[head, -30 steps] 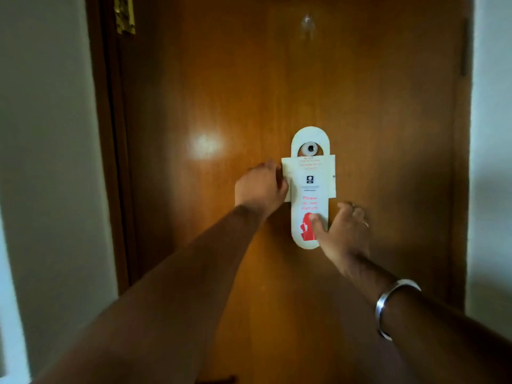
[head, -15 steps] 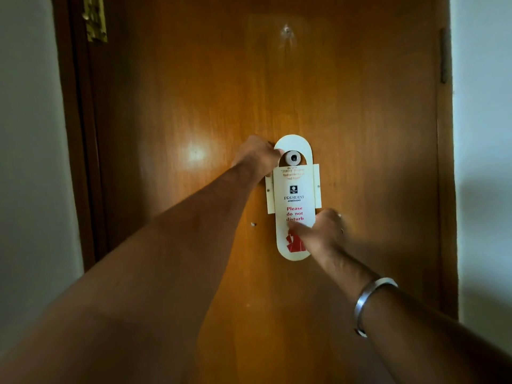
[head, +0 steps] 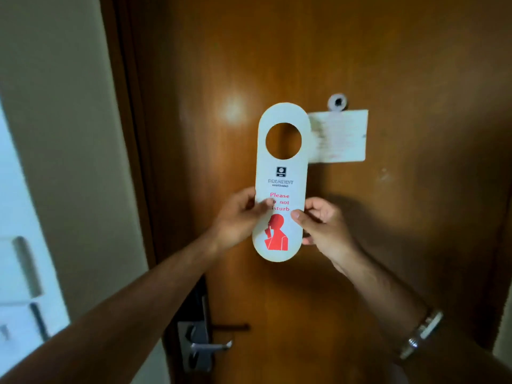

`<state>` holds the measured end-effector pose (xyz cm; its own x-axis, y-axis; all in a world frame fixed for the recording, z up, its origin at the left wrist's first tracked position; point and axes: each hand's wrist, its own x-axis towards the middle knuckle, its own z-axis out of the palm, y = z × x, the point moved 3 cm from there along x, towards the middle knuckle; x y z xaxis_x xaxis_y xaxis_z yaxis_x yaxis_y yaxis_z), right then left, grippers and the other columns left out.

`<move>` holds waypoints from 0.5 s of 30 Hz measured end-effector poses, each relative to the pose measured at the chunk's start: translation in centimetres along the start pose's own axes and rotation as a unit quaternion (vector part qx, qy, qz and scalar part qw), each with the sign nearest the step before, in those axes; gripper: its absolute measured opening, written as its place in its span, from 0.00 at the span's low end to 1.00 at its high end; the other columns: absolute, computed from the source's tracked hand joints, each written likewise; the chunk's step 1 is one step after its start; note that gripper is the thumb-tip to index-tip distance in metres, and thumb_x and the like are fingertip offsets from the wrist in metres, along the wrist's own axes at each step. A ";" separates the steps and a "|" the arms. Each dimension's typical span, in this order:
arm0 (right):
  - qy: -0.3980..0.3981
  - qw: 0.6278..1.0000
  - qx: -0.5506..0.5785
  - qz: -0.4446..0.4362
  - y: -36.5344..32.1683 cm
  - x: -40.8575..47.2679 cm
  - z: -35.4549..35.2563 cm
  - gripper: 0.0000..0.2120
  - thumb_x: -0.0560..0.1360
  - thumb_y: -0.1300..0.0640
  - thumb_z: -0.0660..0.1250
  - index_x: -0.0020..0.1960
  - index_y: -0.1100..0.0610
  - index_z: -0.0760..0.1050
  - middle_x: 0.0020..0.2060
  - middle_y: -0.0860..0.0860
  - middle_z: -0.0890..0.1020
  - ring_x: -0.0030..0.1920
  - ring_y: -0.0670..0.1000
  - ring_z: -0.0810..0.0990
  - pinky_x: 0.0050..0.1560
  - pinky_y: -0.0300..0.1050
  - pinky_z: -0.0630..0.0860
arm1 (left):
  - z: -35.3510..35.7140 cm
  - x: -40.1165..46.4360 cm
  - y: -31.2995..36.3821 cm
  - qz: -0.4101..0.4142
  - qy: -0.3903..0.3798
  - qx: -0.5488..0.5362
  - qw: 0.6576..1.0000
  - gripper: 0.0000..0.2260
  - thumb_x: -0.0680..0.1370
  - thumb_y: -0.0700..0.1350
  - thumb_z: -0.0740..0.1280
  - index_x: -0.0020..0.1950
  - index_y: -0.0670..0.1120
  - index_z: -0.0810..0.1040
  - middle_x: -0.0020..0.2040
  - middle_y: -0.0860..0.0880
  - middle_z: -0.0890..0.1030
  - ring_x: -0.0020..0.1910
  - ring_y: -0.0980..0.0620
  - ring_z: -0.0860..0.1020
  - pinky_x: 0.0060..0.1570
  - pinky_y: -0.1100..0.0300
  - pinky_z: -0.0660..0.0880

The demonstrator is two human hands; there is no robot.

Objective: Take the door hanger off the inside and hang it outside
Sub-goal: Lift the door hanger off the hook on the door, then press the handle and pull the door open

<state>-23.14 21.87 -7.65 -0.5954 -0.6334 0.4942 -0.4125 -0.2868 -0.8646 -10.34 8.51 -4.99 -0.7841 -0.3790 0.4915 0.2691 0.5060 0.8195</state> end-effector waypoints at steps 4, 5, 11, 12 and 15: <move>-0.072 0.997 -0.019 0.036 4.3 -3.5 6.3 0.05 0.78 0.54 0.69 0.50 0.55 0.77 0.50 0.50 0.86 0.48 0.49 0.85 0.35 0.41 0.78 | -1.0 -9.5 -6.4 -0.030 0.105 -0.080 0.991 0.14 0.81 0.41 0.64 0.67 0.43 0.74 0.63 0.45 0.82 0.61 0.45 0.81 0.60 0.48 0.80; -0.083 0.995 -0.025 0.042 5.2 -4.2 7.8 0.05 0.78 0.54 0.68 0.52 0.55 0.77 0.51 0.51 0.86 0.49 0.50 0.85 0.36 0.42 0.79 | -1.4 -11.4 -7.5 -0.034 0.132 -0.087 0.987 0.16 0.80 0.42 0.64 0.67 0.42 0.73 0.64 0.45 0.82 0.61 0.45 0.81 0.58 0.48 0.80; -0.140 0.980 -0.087 0.113 11.0 -8.7 17.6 0.19 0.81 0.56 0.63 0.70 0.62 0.72 0.66 0.58 0.77 0.66 0.56 0.76 0.56 0.39 0.70 | -5.9 -23.0 -10.8 -0.075 0.282 -0.051 0.955 0.19 0.73 0.58 0.72 0.57 0.47 0.78 0.59 0.47 0.85 0.57 0.44 0.83 0.51 0.49 0.83; -0.163 0.970 -0.109 0.142 12.3 -9.4 19.1 0.20 0.81 0.58 0.63 0.71 0.63 0.70 0.67 0.58 0.76 0.68 0.57 0.74 0.58 0.40 0.67 | -6.5 -24.6 -11.1 -0.086 0.300 -0.033 0.950 0.22 0.73 0.60 0.72 0.56 0.44 0.78 0.57 0.46 0.85 0.56 0.44 0.83 0.51 0.48 0.83; -0.225 0.937 -0.192 0.186 15.3 -11.3 23.2 0.17 0.80 0.61 0.64 0.69 0.61 0.72 0.64 0.57 0.78 0.68 0.58 0.75 0.61 0.44 0.71 | -8.3 -28.2 -11.8 -0.098 0.316 0.013 0.944 0.13 0.80 0.47 0.68 0.54 0.37 0.75 0.53 0.50 0.86 0.53 0.47 0.84 0.47 0.53 0.83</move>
<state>-6.72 7.95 -28.59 -0.4315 -0.9021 0.0016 -0.5037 0.2395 -0.8300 13.27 6.80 -26.08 -0.3259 -0.8490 0.4158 0.1328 0.3943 0.9093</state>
